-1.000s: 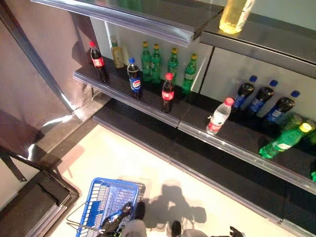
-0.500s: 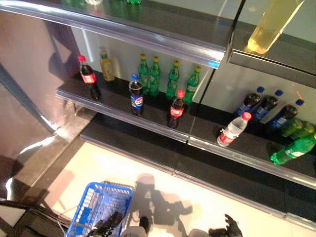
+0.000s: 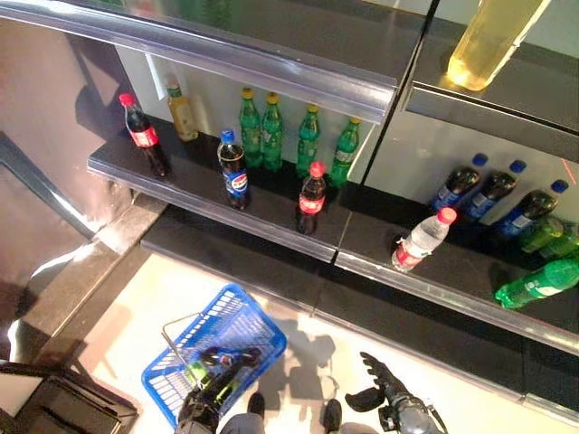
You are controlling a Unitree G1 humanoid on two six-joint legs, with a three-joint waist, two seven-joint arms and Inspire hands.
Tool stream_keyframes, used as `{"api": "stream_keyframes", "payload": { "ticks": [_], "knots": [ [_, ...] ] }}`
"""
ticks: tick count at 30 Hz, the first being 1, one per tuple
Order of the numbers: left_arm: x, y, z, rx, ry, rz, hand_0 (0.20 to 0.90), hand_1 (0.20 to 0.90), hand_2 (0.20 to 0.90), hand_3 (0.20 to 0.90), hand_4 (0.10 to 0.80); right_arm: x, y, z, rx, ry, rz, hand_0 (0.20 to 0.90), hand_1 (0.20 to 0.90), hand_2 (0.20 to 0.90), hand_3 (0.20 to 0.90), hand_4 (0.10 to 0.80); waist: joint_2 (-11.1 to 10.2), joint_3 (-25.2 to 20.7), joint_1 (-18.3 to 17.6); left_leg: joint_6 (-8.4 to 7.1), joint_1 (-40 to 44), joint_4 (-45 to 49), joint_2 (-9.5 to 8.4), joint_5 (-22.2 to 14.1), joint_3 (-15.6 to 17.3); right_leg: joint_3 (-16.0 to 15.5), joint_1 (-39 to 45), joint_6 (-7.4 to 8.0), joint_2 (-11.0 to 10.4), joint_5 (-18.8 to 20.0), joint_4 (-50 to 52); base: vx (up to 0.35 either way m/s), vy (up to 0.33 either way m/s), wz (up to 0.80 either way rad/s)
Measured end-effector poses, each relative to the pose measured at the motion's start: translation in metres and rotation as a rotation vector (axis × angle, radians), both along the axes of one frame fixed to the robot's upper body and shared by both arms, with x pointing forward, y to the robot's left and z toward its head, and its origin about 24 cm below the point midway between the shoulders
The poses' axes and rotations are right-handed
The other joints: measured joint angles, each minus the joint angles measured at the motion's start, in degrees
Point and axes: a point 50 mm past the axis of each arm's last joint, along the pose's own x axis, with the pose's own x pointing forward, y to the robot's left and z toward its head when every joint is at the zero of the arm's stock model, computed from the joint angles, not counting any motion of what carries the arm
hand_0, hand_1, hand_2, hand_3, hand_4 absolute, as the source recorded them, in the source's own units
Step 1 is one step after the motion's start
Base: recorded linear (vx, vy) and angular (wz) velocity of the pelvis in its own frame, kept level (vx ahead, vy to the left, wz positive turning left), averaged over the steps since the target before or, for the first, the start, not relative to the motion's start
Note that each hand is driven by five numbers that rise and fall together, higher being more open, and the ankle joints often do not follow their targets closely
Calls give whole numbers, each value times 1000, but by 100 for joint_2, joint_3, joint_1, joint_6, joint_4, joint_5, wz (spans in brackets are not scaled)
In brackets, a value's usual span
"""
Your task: Pick up the drink and place into the basket.
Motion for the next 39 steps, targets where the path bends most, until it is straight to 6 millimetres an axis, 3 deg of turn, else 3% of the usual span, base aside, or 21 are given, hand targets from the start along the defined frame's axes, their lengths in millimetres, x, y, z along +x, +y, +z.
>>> {"api": "stream_keyframes", "payload": {
  "ticks": [2, 8, 11, 17, 22, 30, 33, 39],
  "knots": [
    [-3, 1, -1, 0, 7, 4, 300, 300, 300, 200, 100, 12, 5, 17, 30, -74, 65, 900, 900, 900, 900, 800, -7, -5, 1, -13, 6, -19, 12, 14, -8, -5, 3, -5, 14, -3, 0, 1, -10, 2],
    [-9, 3, -1, 6, 10, 9, 300, 300, 300, 200, 100, 57, 23, 99, 136, -421, 228, 900, 900, 900, 900, 800, -75, -72, 4, -54, 160, -190, 55, 79, -19, -13, 87, -22, 53, -6, 0, 13, 7, 0],
    [-18, 6, -2, 7, 25, 38, 300, 300, 300, 200, 100, 71, 25, 131, 180, -562, 223, 900, 900, 900, 900, 800, -133, -112, 21, -54, 219, -269, 55, 107, -14, -11, 106, -27, 51, -13, 0, 25, 19, 0],
    [-36, 9, -5, 13, 66, 67, 300, 300, 300, 200, 100, 92, 17, 172, 191, -789, 64, 900, 900, 900, 900, 800, -155, -126, 152, -39, 226, -273, 46, 127, -12, -13, 109, -25, 40, -18, 0, 20, 23, 0],
    [-50, 12, -7, 17, 94, 99, 300, 300, 300, 200, 100, 99, 14, 191, 182, -923, -75, 900, 900, 900, 900, 800, -119, -103, 276, -41, 227, -283, 43, 127, -38, -37, 126, -25, 39, -18, 2, 1, -4, 1],
    [-56, 15, -8, 34, 124, 74, 300, 300, 300, 200, 100, 111, 14, 186, 148, -906, -246, 900, 900, 900, 900, 800, -88, -50, 450, -83, 69, -148, -2, 112, -332, -491, 291, -19, 9, -92, 9, 2, -5, 29],
    [-42, 10, -6, 31, 94, 23, 300, 300, 300, 200, 100, 118, 7, 176, 105, -890, -360, 900, 900, 900, 900, 800, -16, 77, 480, -68, -263, 206, 14, 129, -305, -813, 161, -9, -44, -247, 279, -221, 69, 56],
    [0, -3, 0, 18, 2, -53, 300, 300, 300, 200, 100, 134, 9, 184, 92, -965, -543, 900, 900, 900, 900, 800, 261, 910, 615, -75, -734, 662, 6, 81, -314, -788, -373, -31, -135, -369, 917, -14, 85, 6]
  ]
}}
